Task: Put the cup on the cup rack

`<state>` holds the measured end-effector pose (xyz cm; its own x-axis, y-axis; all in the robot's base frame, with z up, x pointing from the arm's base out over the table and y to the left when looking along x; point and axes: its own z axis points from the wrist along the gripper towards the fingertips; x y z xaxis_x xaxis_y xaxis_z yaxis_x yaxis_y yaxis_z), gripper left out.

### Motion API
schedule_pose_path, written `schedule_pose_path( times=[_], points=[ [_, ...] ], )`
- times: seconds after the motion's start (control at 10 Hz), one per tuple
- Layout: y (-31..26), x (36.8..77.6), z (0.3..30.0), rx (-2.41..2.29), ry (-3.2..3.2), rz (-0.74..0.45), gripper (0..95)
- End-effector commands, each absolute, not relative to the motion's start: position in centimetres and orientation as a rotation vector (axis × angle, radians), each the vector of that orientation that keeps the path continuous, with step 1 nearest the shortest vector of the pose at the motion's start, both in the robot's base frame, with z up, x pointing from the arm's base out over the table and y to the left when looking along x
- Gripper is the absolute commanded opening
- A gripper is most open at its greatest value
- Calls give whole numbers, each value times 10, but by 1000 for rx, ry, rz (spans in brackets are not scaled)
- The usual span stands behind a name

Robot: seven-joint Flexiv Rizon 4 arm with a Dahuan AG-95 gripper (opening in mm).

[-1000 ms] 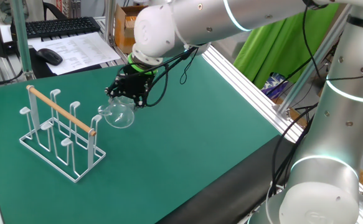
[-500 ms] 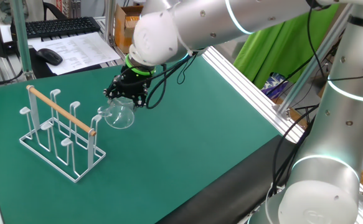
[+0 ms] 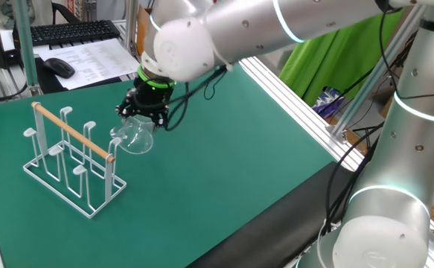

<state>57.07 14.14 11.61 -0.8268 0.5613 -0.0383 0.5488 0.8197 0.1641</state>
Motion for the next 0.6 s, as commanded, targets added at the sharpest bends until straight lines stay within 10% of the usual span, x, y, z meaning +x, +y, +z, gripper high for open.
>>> schedule_pose_path(
  times=[0.1,0.6],
  points=[
    [143,568,119,909,2863,207,0],
    [152,564,129,944,2796,175,0]
  ],
)
